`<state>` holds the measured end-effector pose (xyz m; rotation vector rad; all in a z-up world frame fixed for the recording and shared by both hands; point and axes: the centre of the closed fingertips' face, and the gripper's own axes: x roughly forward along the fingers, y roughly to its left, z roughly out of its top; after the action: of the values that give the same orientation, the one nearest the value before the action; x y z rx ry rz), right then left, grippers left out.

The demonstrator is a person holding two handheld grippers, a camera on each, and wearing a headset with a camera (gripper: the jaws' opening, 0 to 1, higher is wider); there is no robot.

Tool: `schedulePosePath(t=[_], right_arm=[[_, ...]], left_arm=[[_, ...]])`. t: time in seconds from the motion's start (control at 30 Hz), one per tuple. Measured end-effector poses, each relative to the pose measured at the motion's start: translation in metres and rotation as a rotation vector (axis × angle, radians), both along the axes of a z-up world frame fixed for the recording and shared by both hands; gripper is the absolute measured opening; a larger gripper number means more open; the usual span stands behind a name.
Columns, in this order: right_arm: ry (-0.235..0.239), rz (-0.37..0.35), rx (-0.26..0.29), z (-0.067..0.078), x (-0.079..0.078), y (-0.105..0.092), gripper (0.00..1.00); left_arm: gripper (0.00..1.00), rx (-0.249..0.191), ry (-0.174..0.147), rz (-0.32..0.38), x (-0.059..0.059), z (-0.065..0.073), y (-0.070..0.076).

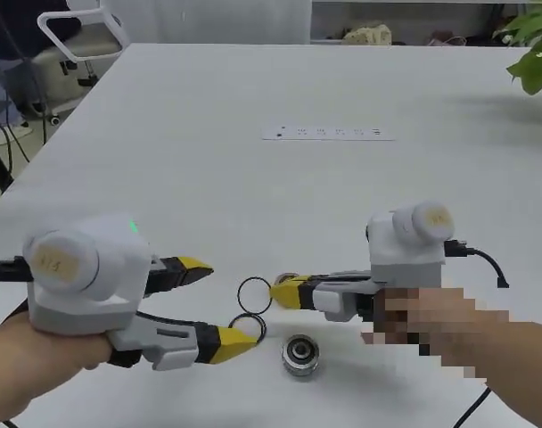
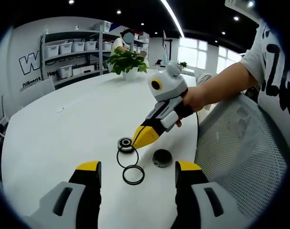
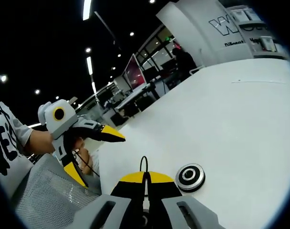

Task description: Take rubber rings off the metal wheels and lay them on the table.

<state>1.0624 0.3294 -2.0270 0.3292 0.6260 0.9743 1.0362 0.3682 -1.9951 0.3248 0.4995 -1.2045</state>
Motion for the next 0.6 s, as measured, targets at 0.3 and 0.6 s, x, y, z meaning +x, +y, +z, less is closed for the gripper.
schedulePosePath(t=[0.3,0.6], right_arm=[[0.021,0.038,-0.013,-0.008,-0.010,0.010,0.00],[0.044,0.066,-0.023,-0.016,-0.017,0.017,0.00]], left_arm=[[0.62,-0.008,0.003,0.026,0.000,0.001,0.010],[0.63,-0.013,0.015,0.048,-0.002,0.001,0.015]])
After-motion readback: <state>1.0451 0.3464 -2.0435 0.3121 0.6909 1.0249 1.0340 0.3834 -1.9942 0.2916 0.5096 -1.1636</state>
